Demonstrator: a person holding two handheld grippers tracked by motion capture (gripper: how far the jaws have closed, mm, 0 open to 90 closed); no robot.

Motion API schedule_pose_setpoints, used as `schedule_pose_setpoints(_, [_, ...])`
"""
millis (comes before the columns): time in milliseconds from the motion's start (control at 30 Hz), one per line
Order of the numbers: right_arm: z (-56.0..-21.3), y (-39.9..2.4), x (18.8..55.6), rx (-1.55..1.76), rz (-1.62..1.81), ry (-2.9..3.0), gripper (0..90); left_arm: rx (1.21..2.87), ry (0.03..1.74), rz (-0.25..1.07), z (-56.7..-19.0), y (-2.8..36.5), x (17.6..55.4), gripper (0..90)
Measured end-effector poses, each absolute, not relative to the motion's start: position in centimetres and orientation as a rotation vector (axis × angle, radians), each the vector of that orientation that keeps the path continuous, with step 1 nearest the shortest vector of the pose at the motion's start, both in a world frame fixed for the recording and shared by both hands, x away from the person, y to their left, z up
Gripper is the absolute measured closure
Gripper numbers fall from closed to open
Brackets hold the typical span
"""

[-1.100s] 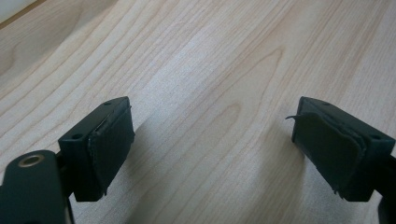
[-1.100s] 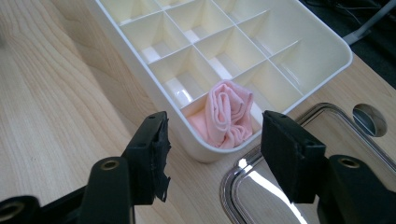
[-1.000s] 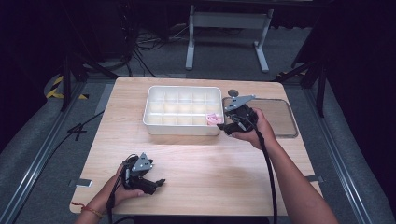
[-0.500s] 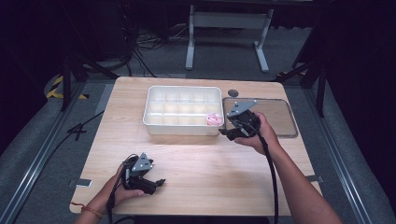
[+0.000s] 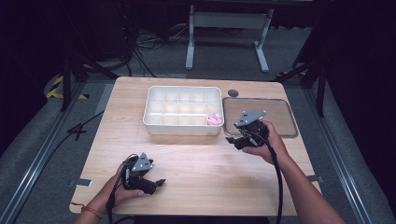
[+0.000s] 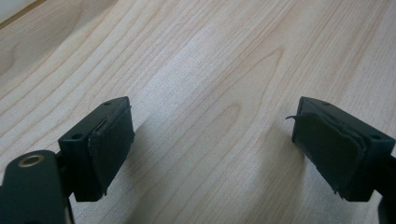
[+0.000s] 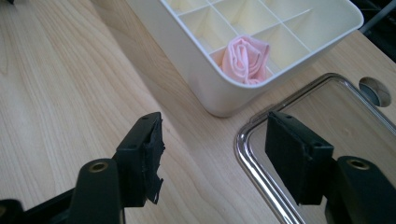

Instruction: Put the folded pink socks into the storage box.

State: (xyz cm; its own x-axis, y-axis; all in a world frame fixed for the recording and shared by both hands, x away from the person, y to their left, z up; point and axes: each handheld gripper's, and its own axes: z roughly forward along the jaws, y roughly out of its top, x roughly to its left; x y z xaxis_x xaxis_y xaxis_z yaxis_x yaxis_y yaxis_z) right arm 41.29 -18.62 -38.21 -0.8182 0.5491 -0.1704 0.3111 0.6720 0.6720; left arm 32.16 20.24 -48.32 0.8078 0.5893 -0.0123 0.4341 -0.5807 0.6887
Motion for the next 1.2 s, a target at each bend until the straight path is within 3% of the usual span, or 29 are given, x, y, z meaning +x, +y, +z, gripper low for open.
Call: schedule_pose_setpoints(1200, [-42.9,-23.1,36.4,0.689,0.848,2.521,36.7,2.290,0.748,0.279,-48.3,20.3,32.2,12.9])
